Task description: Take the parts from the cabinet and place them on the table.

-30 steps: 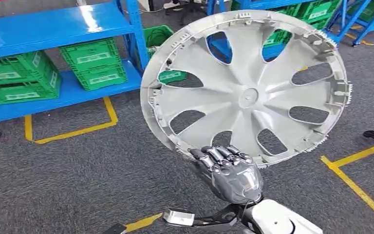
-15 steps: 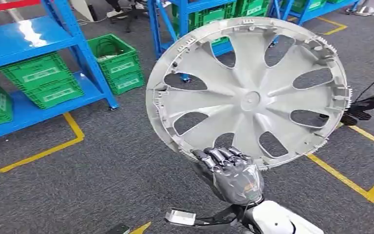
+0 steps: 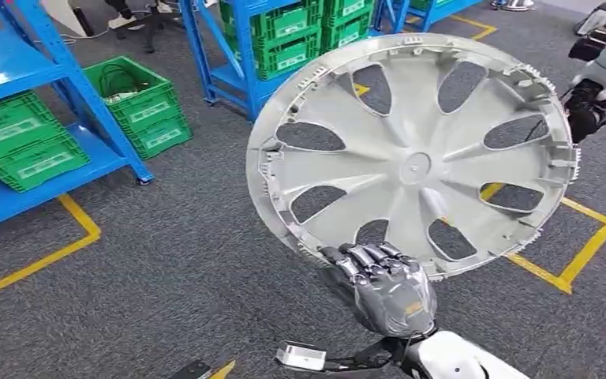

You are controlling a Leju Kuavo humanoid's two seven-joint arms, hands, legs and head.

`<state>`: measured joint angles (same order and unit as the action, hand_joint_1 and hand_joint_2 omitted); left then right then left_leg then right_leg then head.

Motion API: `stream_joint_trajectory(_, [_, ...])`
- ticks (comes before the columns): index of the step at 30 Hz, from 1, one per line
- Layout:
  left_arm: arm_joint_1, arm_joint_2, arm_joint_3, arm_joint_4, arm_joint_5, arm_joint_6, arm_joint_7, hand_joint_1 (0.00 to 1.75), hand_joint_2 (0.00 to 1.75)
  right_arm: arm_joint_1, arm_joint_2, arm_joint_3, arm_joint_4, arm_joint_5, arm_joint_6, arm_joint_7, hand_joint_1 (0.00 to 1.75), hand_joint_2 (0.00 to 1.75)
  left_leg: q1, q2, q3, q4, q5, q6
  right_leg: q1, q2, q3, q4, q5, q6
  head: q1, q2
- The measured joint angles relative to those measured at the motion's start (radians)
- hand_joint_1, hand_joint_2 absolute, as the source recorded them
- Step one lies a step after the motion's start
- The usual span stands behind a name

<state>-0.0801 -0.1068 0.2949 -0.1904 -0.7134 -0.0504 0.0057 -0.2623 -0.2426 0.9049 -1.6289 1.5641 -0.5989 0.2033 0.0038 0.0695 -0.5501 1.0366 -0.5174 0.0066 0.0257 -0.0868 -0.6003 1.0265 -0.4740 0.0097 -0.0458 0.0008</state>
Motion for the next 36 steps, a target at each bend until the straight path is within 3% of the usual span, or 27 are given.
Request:
stream_joint_trajectory(3, [0.000,0.003,0.000,0.000,-0.002,0.001,-0.002,0.00,1.75,0.004,-0.004,0.000,-0.006,0.002,0.000,0.000,1.75,1.75,-0.001,0.029,0.007,-0.009,0.002,-0.010,-0.001,0.035,-0.009,0.000,0.004,-0.008,0.000,0.000])
stream_joint_trajectory(4, [-0.003,0.003,-0.001,0.000,-0.003,0.002,-0.003,0.00,1.75,0.004,-0.005,0.000,-0.007,0.001,0.000,0.000,1.75,1.75,-0.004,0.039,0.009,-0.009,-0.005,-0.019,-0.010,0.047,0.001,-0.012,0.011,-0.016,-0.001,0.000])
stream_joint_trajectory(5, [-0.002,0.005,-0.002,-0.002,-0.003,0.002,-0.004,0.00,1.75,0.006,-0.005,-0.001,-0.010,0.000,0.000,0.000,1.75,1.75,0.000,0.002,0.009,0.008,-0.019,-0.023,-0.015,0.056,0.004,-0.019,0.014,-0.019,-0.003,0.000])
stream_joint_trajectory(7, [0.001,0.002,-0.005,-0.002,-0.002,0.002,-0.008,0.00,1.75,0.003,-0.005,-0.004,-0.013,0.000,0.000,0.003,1.75,1.75,0.002,-0.055,-0.048,0.138,-0.089,-0.026,-0.020,0.076,0.006,-0.020,0.015,-0.026,-0.009,0.000])
stream_joint_trajectory(9, [-0.001,0.004,-0.004,-0.002,0.001,0.001,-0.013,0.00,1.75,0.006,-0.005,-0.003,-0.012,0.000,0.002,0.000,1.75,1.75,0.002,-0.065,-0.116,0.276,-0.139,-0.029,-0.020,0.100,0.006,-0.020,0.015,-0.027,-0.009,0.000])
stream_joint_trajectory(10, [-0.004,0.005,-0.004,-0.002,0.001,-0.001,-0.015,0.00,1.75,0.008,-0.005,-0.003,-0.013,0.001,0.002,-0.002,1.75,1.75,0.001,-0.067,-0.126,0.291,-0.129,-0.029,-0.019,0.114,0.008,-0.019,0.015,-0.027,-0.008,0.000])
stream_joint_trajectory(11, [-0.004,0.005,-0.004,-0.002,0.001,-0.001,-0.015,0.00,1.75,0.009,-0.005,-0.003,-0.013,0.001,0.003,-0.003,1.75,1.75,0.001,-0.067,-0.114,0.262,-0.095,-0.028,-0.019,0.128,0.010,-0.019,0.015,-0.027,-0.009,0.000])
stream_joint_trajectory(13, [-0.002,0.004,-0.005,-0.002,0.000,0.000,-0.019,0.00,1.75,0.009,-0.005,-0.003,-0.013,0.001,0.003,-0.005,1.75,1.75,0.004,-0.078,-0.049,0.103,0.007,-0.025,-0.021,0.158,0.013,-0.013,0.013,-0.024,-0.009,0.000])
stream_joint_trajectory(14, [0.001,0.004,-0.005,-0.002,0.000,0.000,-0.019,0.00,1.75,0.009,-0.005,-0.003,-0.013,0.001,0.003,-0.005,1.75,1.75,0.009,-0.115,-0.020,0.028,0.036,-0.024,-0.023,0.169,0.011,-0.010,0.010,-0.020,-0.009,0.000])
stream_joint_trajectory(15, [0.006,0.002,-0.005,-0.001,0.000,0.000,-0.019,0.00,1.75,0.007,-0.005,-0.003,-0.013,0.001,0.003,-0.005,1.75,1.75,0.012,-0.147,-0.014,0.013,0.023,-0.024,-0.016,0.180,0.003,-0.001,0.010,-0.013,-0.008,0.000])
stream_joint_trajectory(16, [0.007,0.000,-0.005,-0.001,0.000,0.000,-0.021,0.00,1.75,0.007,-0.005,-0.003,-0.013,0.002,0.003,-0.006,1.75,1.75,0.012,-0.142,-0.005,-0.005,0.011,-0.020,-0.022,0.192,-0.008,0.002,0.013,-0.009,-0.009,0.000])
stream_joint_trajectory(18, [0.006,-0.001,-0.005,-0.002,0.001,0.000,-0.021,0.00,1.75,0.011,-0.005,-0.004,-0.014,0.002,0.004,-0.006,1.75,1.75,0.006,-0.130,-0.010,-0.003,0.013,-0.011,-0.027,0.208,-0.013,-0.005,0.020,0.004,-0.009,0.000])
stream_joint_trajectory(19, [0.004,-0.002,-0.005,-0.002,0.001,0.000,-0.022,0.00,1.75,0.012,-0.005,-0.004,-0.014,0.001,0.004,-0.006,1.75,1.75,0.013,-0.119,-0.008,-0.010,0.018,-0.003,-0.025,0.216,-0.016,-0.004,0.020,0.010,-0.006,0.000])
stream_joint_trajectory(20, [0.004,-0.004,-0.005,-0.002,0.001,0.000,-0.023,0.00,1.75,0.015,-0.005,-0.005,-0.014,0.001,0.004,-0.006,1.75,1.75,0.015,-0.105,-0.006,-0.015,0.021,0.003,-0.024,0.181,-0.029,0.010,0.008,0.013,-0.007,0.000])
stream_joint_trajectory(21, [0.004,-0.005,-0.005,-0.002,0.001,0.000,-0.023,0.00,1.75,0.011,-0.005,-0.005,-0.015,0.000,0.004,-0.007,1.75,1.75,0.015,-0.097,-0.006,-0.015,0.020,0.010,-0.023,0.135,-0.050,0.052,-0.021,0.019,0.005,0.000])
stream_joint_trajectory(22, [0.005,-0.004,-0.005,-0.002,0.001,0.000,-0.023,0.00,1.75,0.009,-0.005,-0.005,-0.015,0.000,0.004,-0.008,1.75,1.75,0.014,-0.086,-0.006,-0.015,0.020,0.010,-0.025,0.110,-0.083,0.123,-0.056,0.025,0.006,0.000])
stream_joint_trajectory(24, [0.009,-0.002,-0.004,-0.002,0.002,0.000,-0.024,0.00,1.75,0.009,-0.005,-0.005,-0.015,0.002,0.004,-0.009,1.75,1.75,0.014,-0.061,-0.007,-0.015,0.018,0.012,-0.030,0.094,-0.158,0.276,-0.115,0.032,0.006,0.000])
stream_joint_trajectory(25, [0.009,0.000,-0.004,-0.002,0.002,0.000,-0.024,0.00,1.75,0.011,-0.005,-0.005,-0.015,0.002,0.004,-0.009,1.75,1.75,0.014,-0.048,-0.006,-0.015,0.016,0.012,-0.032,0.091,-0.176,0.310,-0.116,0.035,0.005,0.000])
stream_joint_trajectory(26, [0.008,0.000,-0.004,-0.002,0.002,0.000,-0.024,0.00,1.75,0.012,-0.005,-0.005,-0.015,0.002,0.004,-0.009,1.75,1.75,0.014,-0.037,-0.003,-0.015,0.014,0.011,-0.034,0.089,-0.166,0.287,-0.092,0.036,0.006,0.000])
stream_joint_trajectory(27, [0.008,0.000,-0.004,-0.002,0.002,0.000,-0.024,0.00,1.75,0.012,-0.005,-0.005,-0.015,0.002,0.004,-0.009,1.75,1.75,0.014,-0.027,0.001,-0.015,0.011,0.010,-0.035,0.083,-0.130,0.220,-0.050,0.035,0.005,0.000])
stream_joint_trajectory(28, [0.007,0.000,-0.004,-0.002,0.002,0.000,-0.024,0.00,1.75,0.011,-0.005,-0.005,-0.015,0.002,0.004,-0.009,1.75,1.75,0.014,-0.018,0.006,-0.015,0.008,0.006,-0.035,0.073,-0.080,0.128,-0.007,0.032,0.006,0.000])
stream_joint_trajectory(29, [0.007,0.000,-0.004,-0.002,0.002,0.000,-0.024,0.00,1.75,0.010,-0.005,-0.006,-0.015,0.002,0.004,-0.009,1.75,1.75,0.014,-0.010,0.012,-0.015,0.004,0.002,-0.034,0.046,-0.029,0.036,0.027,0.028,0.005,0.000])
stream_joint_trajectory(30, [0.007,0.001,-0.004,-0.002,0.002,0.000,-0.024,0.00,1.75,0.006,-0.005,-0.008,-0.015,0.001,0.004,-0.009,1.75,1.75,0.008,-0.002,0.015,-0.016,0.001,-0.004,-0.020,0.010,-0.009,0.007,0.000,0.025,0.006,0.000])
stream_joint_trajectory(31, [0.008,0.001,-0.004,-0.002,0.002,0.000,-0.024,0.00,1.75,0.003,-0.005,-0.008,-0.015,0.001,0.004,-0.010,1.75,1.75,0.004,0.005,0.014,-0.013,-0.002,-0.010,-0.019,0.022,-0.002,-0.003,0.007,0.012,0.008,0.000])
stream_joint_trajectory(34, [0.006,0.005,-0.004,-0.002,0.002,0.001,-0.024,0.00,1.75,0.005,-0.005,-0.009,-0.015,0.001,0.004,-0.012,1.75,1.75,0.003,0.035,0.028,-0.025,-0.003,-0.023,-0.019,0.053,-0.006,-0.006,0.008,-0.003,0.005,0.000])
stream_joint_trajectory(35, [0.005,0.006,-0.004,-0.003,0.002,0.001,-0.025,0.00,1.75,0.006,-0.005,-0.009,-0.016,0.000,0.004,-0.013,1.75,1.75,0.008,0.015,0.028,-0.019,-0.014,-0.031,-0.029,0.061,0.001,-0.014,0.013,-0.011,0.003,0.000])
stream_joint_trajectory(36, [0.006,0.006,-0.004,-0.003,0.002,0.000,-0.027,0.00,1.75,0.004,-0.005,-0.009,-0.015,0.000,0.004,-0.014,1.75,1.75,0.009,-0.030,0.016,0.014,-0.034,-0.033,-0.029,0.070,0.003,-0.015,0.012,-0.016,0.000,0.000])
